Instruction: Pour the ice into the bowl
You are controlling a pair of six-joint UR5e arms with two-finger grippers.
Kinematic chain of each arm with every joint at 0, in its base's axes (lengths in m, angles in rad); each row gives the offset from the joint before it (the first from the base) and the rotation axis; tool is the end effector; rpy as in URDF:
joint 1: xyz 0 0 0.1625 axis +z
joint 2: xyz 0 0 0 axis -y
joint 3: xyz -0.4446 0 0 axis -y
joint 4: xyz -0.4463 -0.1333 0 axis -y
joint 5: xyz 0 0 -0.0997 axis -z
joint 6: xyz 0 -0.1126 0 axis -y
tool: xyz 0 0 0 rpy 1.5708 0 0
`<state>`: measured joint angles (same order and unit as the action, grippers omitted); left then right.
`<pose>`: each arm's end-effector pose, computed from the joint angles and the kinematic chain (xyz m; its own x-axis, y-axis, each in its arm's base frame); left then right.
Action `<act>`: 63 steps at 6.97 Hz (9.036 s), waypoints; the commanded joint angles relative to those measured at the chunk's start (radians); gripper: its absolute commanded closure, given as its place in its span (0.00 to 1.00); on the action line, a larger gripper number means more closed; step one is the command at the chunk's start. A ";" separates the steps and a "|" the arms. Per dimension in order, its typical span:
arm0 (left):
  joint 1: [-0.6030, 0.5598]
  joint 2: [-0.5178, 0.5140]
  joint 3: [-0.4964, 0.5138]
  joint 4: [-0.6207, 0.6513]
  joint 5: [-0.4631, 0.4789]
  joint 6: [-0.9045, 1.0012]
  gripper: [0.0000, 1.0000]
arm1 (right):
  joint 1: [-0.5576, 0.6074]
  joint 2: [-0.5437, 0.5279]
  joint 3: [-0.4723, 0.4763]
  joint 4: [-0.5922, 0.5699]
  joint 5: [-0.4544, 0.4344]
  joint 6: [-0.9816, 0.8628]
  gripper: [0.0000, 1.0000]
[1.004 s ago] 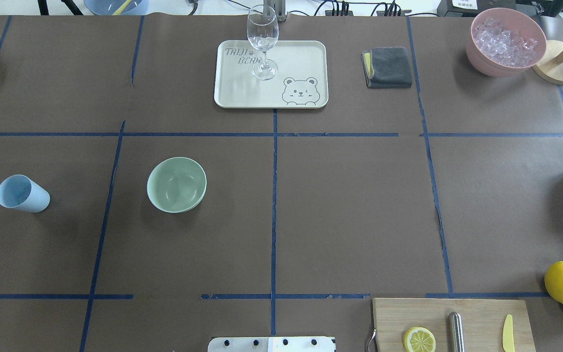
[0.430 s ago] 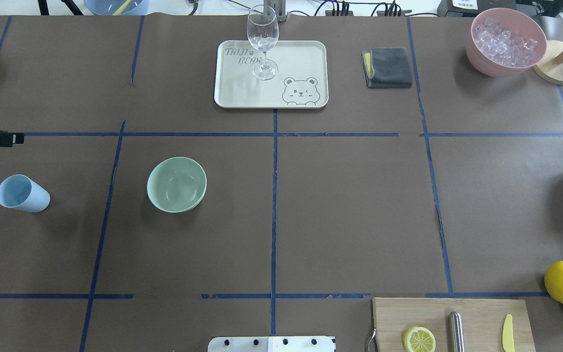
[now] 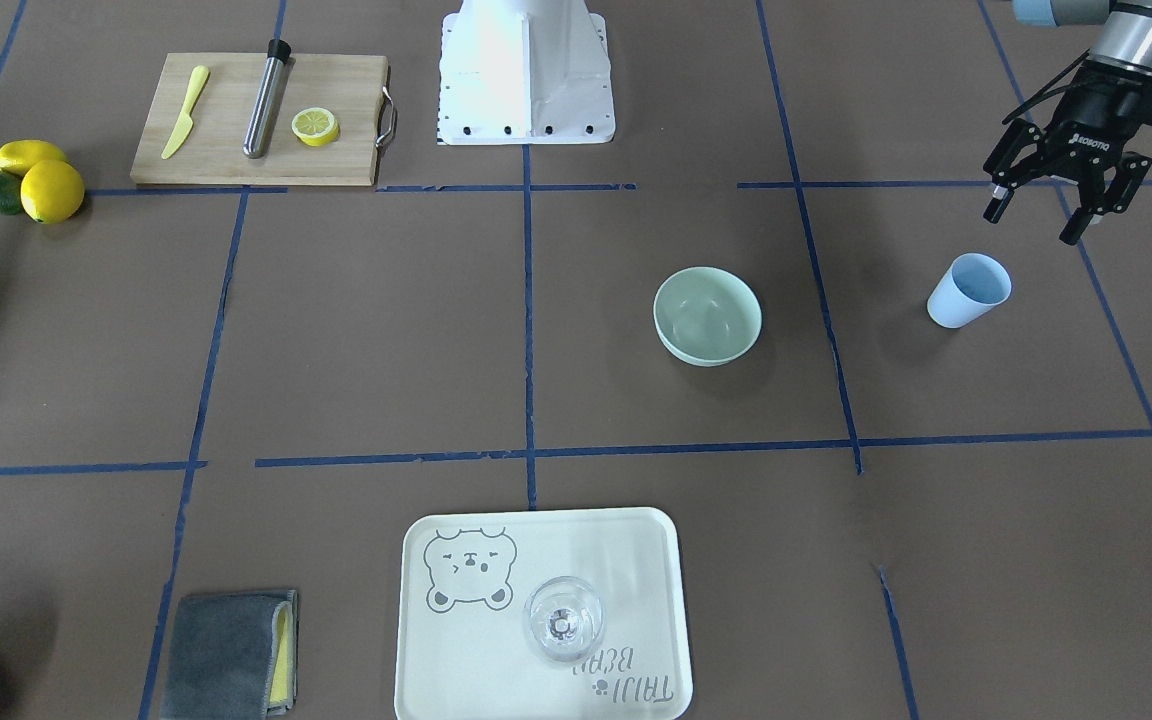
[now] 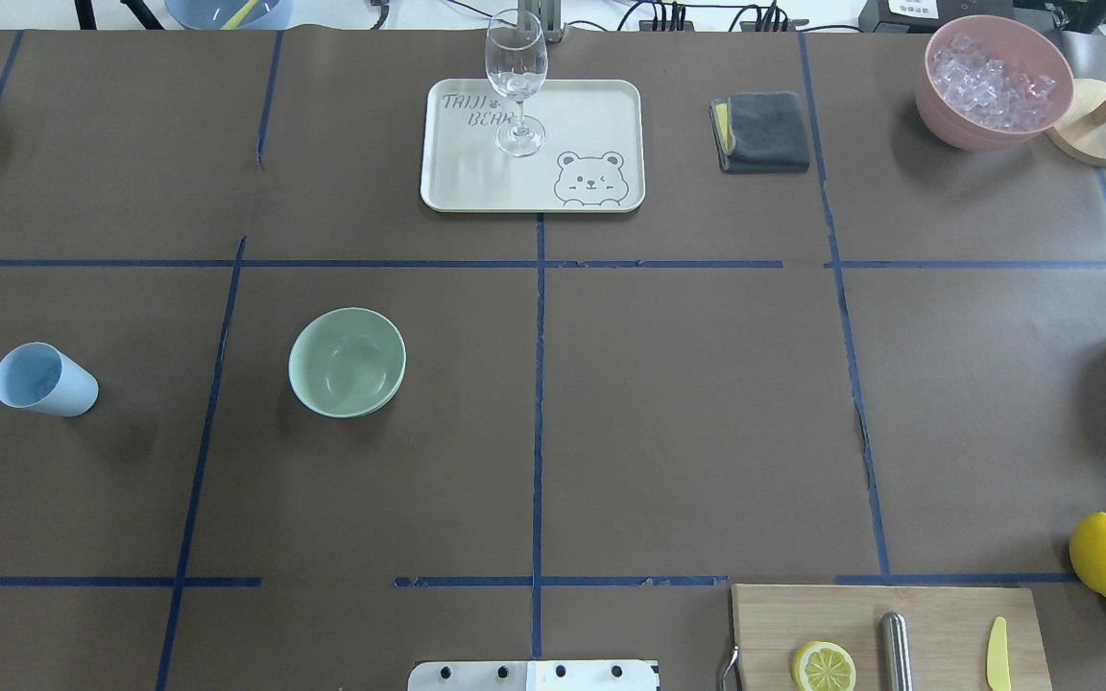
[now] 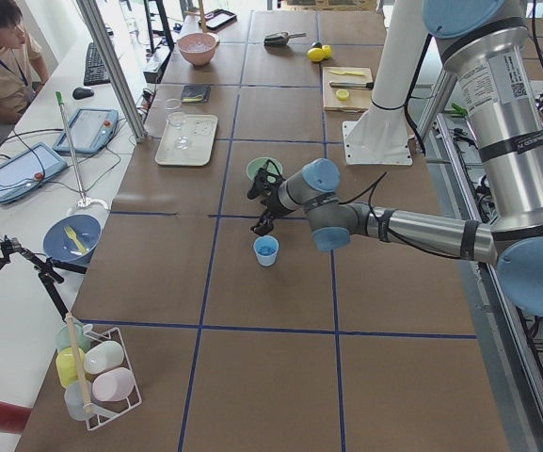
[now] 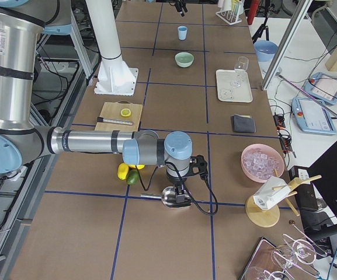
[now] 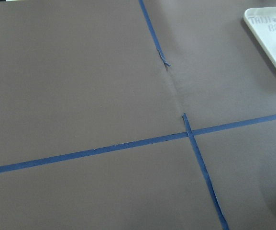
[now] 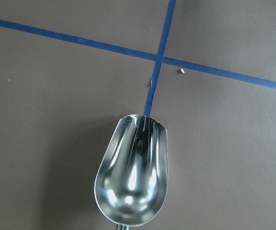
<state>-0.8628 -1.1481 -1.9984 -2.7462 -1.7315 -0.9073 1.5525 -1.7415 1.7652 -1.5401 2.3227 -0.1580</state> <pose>0.1756 -0.3824 0.5159 0.5976 0.2368 -0.7660 0.3625 0.7724 0.5215 0.0477 -0.4756 0.6668 0.7176 -0.2069 0.6650 0.1328 0.9780 0.1610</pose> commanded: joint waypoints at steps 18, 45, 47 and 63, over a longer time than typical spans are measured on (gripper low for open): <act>0.659 -0.146 0.418 -0.058 1.021 -0.409 0.01 | 0.000 0.000 -0.003 0.002 0.000 0.000 0.00; 0.507 -0.510 0.345 0.077 0.975 0.914 1.00 | 0.000 0.014 -0.004 0.002 -0.002 0.002 0.00; 0.559 -0.525 0.346 0.079 1.050 1.129 1.00 | 0.000 0.013 -0.004 0.002 -0.003 0.002 0.00; 0.616 -0.552 0.366 -0.257 1.152 1.607 1.00 | 0.000 0.013 -0.007 0.002 -0.003 0.002 0.00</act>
<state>-0.2480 -1.7010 -1.6428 -2.8384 -0.5763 0.7601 1.5523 -1.7288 1.7580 -1.5386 2.3194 -0.1565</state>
